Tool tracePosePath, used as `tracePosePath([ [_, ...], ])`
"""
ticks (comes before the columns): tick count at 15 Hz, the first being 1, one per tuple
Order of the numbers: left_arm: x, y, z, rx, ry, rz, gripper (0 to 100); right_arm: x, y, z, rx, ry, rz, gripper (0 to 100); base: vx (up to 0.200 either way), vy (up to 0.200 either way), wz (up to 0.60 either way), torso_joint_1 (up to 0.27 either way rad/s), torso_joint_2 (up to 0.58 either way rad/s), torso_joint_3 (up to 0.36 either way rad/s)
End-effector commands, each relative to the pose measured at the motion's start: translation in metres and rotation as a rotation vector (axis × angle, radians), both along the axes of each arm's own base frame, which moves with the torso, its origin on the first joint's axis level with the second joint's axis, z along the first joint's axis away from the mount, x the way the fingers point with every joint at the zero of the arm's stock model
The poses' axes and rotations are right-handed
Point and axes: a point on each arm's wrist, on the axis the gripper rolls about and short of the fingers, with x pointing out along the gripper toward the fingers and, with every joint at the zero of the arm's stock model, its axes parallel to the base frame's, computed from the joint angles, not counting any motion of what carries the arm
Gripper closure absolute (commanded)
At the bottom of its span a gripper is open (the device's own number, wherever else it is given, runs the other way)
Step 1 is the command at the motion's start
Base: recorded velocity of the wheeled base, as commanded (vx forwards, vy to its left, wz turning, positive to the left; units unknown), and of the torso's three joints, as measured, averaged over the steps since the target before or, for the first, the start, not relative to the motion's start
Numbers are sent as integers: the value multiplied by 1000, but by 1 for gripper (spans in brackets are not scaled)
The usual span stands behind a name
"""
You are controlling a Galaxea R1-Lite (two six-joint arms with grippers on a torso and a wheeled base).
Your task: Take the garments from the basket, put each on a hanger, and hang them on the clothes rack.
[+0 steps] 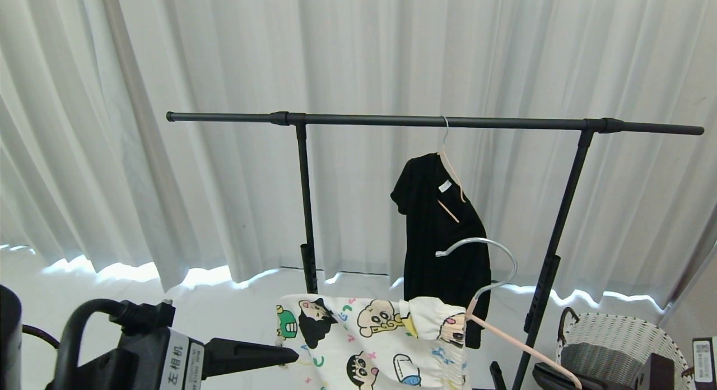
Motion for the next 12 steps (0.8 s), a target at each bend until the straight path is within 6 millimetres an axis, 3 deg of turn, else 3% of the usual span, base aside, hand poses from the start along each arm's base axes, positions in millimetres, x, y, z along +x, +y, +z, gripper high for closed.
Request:
tracePosePath([
  [1, 1, -1, 7, -20, -19, 0, 0, -1, 1, 0, 0, -1, 15, 100, 0, 0, 0, 0, 0, 0],
  [6, 10, -12, 4, 8, -23, -12, 0, -22, 12, -1, -27, -27, 194, 100, 0, 0, 0, 0, 0, 0],
  [12, 18, -22, -16, 95, 19, -30, 0, -27, 14, -2, -46, -59, 242, 100, 0, 0, 0, 0, 0, 0],
])
